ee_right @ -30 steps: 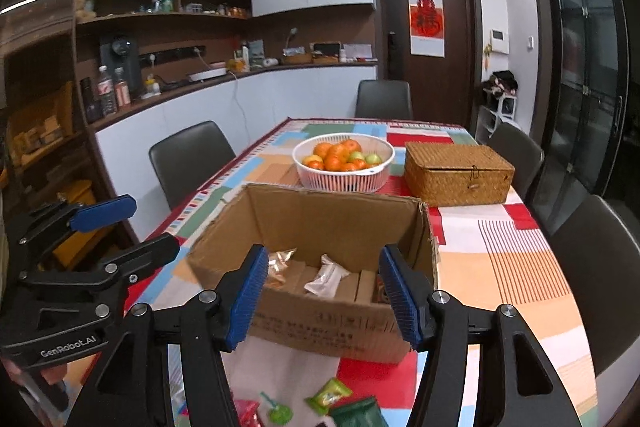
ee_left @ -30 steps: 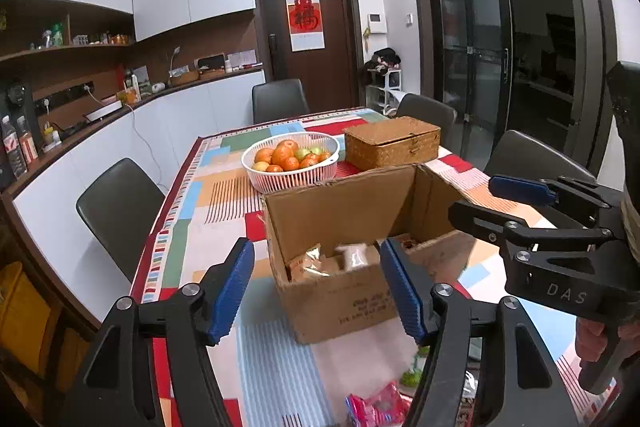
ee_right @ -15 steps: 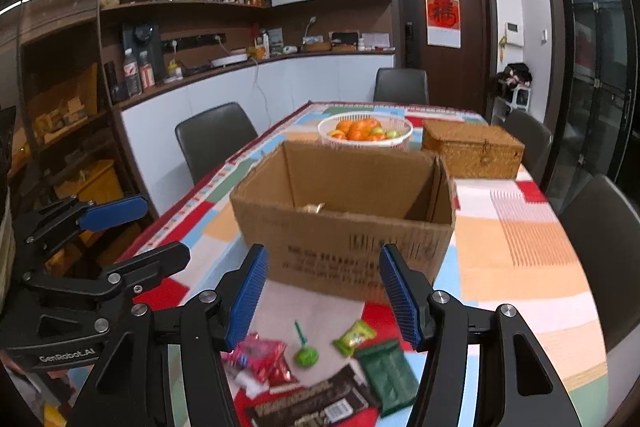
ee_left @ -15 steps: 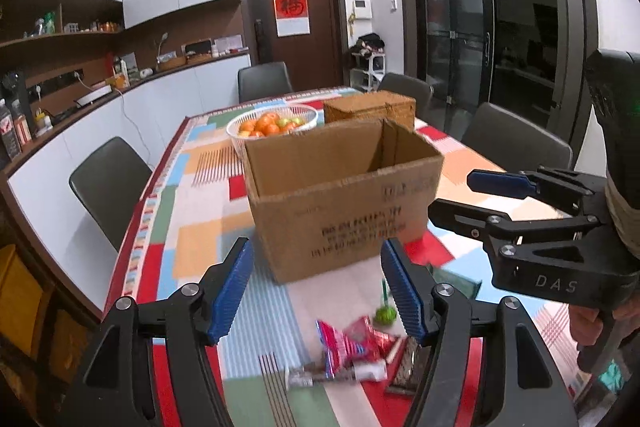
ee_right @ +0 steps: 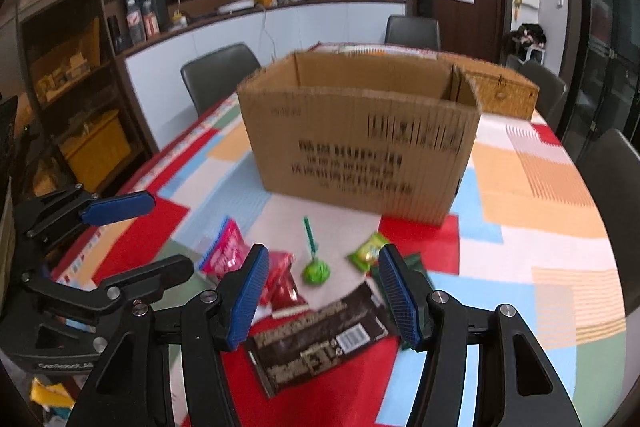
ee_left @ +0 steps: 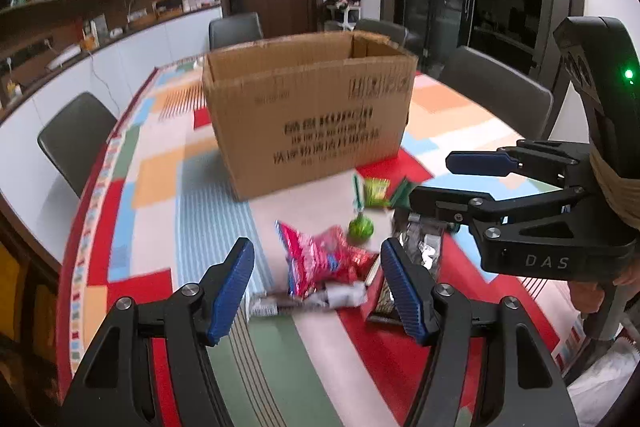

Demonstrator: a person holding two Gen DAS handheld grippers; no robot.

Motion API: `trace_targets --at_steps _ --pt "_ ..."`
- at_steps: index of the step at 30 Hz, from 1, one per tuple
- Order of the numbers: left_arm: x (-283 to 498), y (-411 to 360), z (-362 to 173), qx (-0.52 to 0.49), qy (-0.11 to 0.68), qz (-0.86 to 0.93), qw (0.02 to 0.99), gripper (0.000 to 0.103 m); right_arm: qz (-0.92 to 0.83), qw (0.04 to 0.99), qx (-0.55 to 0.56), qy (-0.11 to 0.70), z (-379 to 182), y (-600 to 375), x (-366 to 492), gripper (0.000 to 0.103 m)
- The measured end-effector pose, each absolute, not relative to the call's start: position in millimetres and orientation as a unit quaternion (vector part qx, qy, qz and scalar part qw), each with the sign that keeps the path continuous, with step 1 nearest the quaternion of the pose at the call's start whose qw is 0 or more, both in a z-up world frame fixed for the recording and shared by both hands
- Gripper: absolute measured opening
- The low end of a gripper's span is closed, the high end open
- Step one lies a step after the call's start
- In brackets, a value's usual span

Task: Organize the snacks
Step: 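Grasp the red candy bag with the left tool while the right tool grasps the green lollipop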

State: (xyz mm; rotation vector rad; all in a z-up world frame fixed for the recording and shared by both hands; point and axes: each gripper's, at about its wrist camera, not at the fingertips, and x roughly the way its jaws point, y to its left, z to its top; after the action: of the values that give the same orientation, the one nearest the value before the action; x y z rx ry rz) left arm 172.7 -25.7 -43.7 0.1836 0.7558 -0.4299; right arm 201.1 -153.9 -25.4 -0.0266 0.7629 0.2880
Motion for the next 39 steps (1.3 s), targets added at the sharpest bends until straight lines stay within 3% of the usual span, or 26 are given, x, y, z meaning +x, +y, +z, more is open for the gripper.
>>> trace_targets --at_steps 9,18,35,39 --pt "192 -22 -70 0.079 0.379 -0.221 0.895 0.063 0.147 0.897 -0.023 0.417 -59 -143 219 0.046" --pt "213 -28 -91 0.063 0.413 -0.251 0.873 0.048 0.165 0.874 0.005 0.456 -81 -144 239 0.04" --pt "231 -25 -105 0.031 0.435 -0.266 0.86 0.041 0.175 0.855 0.02 0.488 -109 -130 274 0.033" --pt "233 -25 -104 0.024 0.435 -0.265 0.86 0.035 0.171 0.851 0.016 0.496 -114 -130 277 0.027"
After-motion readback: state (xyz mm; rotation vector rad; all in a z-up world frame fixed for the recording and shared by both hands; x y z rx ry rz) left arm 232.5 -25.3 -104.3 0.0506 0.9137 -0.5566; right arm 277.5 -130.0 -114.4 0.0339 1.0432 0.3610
